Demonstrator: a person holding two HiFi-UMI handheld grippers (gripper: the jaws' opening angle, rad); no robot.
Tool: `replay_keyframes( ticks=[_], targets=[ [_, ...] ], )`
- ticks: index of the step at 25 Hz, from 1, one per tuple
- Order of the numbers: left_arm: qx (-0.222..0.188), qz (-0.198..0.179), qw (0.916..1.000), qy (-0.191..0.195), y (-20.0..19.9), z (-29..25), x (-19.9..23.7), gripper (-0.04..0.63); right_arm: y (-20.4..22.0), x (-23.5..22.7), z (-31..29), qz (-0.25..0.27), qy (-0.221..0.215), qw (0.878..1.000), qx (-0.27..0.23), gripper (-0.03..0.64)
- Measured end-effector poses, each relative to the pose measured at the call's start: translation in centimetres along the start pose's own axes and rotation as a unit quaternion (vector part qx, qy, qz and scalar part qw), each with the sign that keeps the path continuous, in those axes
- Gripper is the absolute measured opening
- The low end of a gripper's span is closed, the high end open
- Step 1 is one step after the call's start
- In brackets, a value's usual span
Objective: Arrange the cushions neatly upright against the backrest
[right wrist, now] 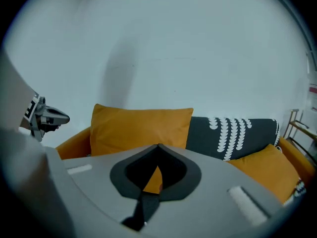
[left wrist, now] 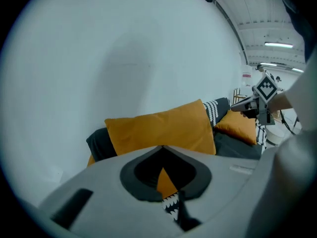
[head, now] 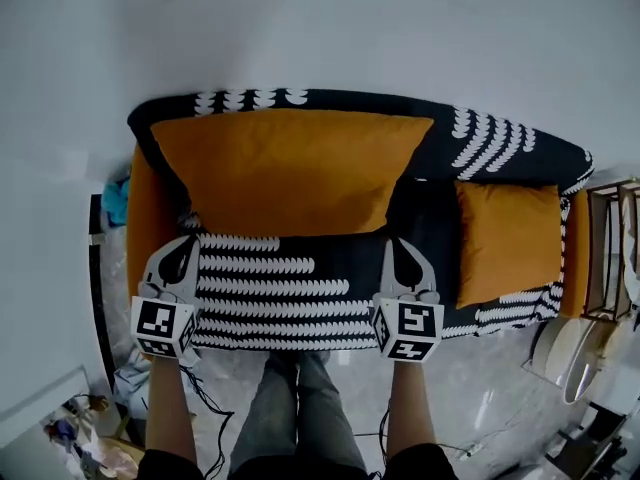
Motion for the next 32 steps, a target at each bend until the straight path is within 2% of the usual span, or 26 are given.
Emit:
replay_keyframes(
  ticks=[12,19,22,26,32],
  targets=[
    [-0.080,-0.003,0.9945,0.067,-9.5,10.5,-8.1,-0.002,-7.2,-1.4,16.4,-0.030,0.064,0.996,-0.057,0.008],
    [-0.114,-0.038,0.9860,0.116,-14.9,15.0,-13.8,-0.002,-9.5,-3.5,24.7,-0.061,0.105,0.989,-0.084,0.008],
    [-0.128,-0.047,0.9796,0.148,-16.7,15.7,-16.6,-0.002,-10.0,-4.5,27.7,-0.081,0.118,0.985,-0.099,0.008],
    [-0.142,-0.045,0.9669,0.207,-18.2,16.3,-20.2,-0.002,-9.7,-5.9,31.5,-0.090,0.148,0.979,-0.109,0.008],
    [-0.120,-0.087,0.9459,0.289,-17.7,14.7,-28.1,-0.002,-5.5,-9.0,38.0,-0.120,0.215,0.964,-0.101,0.008]
  ],
)
Point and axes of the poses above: the fingertips, and each gripper's own axes: z backward along the fingers, x to its left, y out of its underside, the point moved 2 cm from there along z, backward along the fingers, and after that the axes turned 13 degrees about z, right-handed, at the moved point
